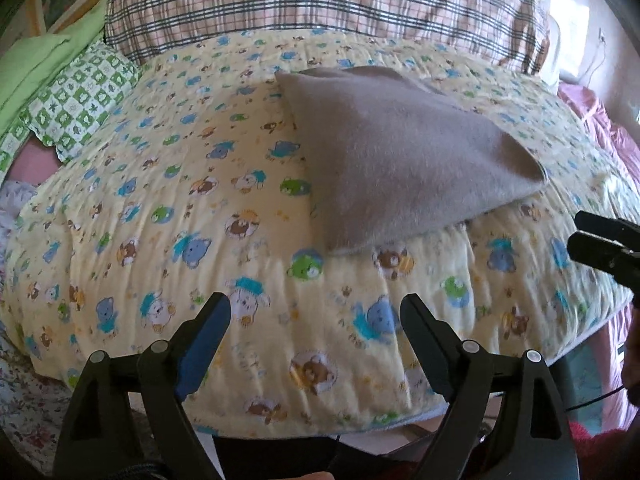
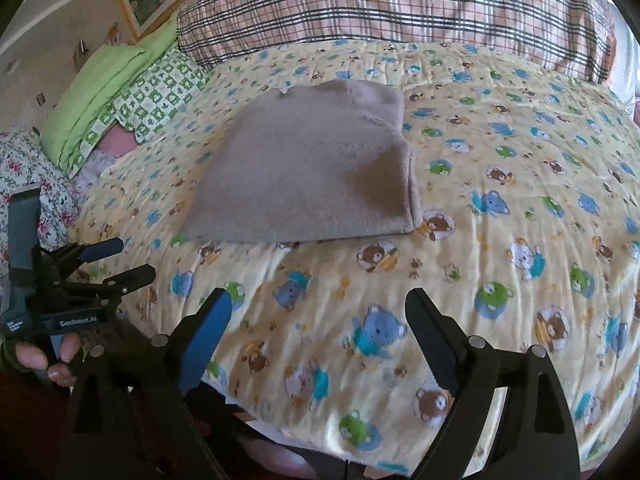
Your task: Fold small clothes
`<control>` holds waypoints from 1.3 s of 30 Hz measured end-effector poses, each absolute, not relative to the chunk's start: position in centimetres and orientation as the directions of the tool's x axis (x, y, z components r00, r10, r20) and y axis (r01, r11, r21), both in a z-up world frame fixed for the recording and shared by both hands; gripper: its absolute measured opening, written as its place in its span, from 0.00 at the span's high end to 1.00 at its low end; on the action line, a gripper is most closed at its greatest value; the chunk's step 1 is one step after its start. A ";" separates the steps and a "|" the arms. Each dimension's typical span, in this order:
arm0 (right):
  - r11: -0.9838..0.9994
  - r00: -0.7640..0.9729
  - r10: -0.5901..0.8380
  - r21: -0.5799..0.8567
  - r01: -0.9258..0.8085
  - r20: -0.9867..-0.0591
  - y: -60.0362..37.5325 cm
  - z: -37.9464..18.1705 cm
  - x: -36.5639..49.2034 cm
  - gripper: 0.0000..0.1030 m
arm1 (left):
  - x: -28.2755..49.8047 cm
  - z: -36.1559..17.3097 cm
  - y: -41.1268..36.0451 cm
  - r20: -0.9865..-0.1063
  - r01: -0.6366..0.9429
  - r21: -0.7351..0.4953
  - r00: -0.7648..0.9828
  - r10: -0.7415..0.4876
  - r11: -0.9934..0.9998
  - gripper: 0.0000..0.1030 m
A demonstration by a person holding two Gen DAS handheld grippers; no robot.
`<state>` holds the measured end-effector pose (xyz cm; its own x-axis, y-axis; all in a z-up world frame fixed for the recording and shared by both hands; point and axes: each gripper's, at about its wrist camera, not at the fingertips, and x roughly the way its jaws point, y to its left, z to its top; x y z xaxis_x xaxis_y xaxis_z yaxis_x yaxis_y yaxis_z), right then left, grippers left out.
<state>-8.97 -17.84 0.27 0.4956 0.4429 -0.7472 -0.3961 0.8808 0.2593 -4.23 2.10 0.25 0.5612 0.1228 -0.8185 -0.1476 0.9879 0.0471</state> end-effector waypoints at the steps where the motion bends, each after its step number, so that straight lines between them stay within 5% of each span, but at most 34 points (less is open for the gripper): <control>1: 0.882 0.498 0.441 0.259 -0.393 -0.747 -17.7 0.3 -8.8 0.14 | -3.8 0.3 2.2 -0.818 -0.157 0.048 0.560 0.129 0.986 0.15; 39: 0.855 0.448 0.437 0.206 -0.475 -0.780 -13.7 0.3 -1.4 0.13 | 3.3 1.0 2.0 -0.815 -0.207 0.080 0.550 0.184 0.975 0.15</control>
<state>-1.38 -13.68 0.32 0.4475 0.4369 -0.7803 -0.4751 0.8554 0.2065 3.29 1.95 0.98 0.5501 0.1841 -0.8146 -0.2072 0.9750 0.0805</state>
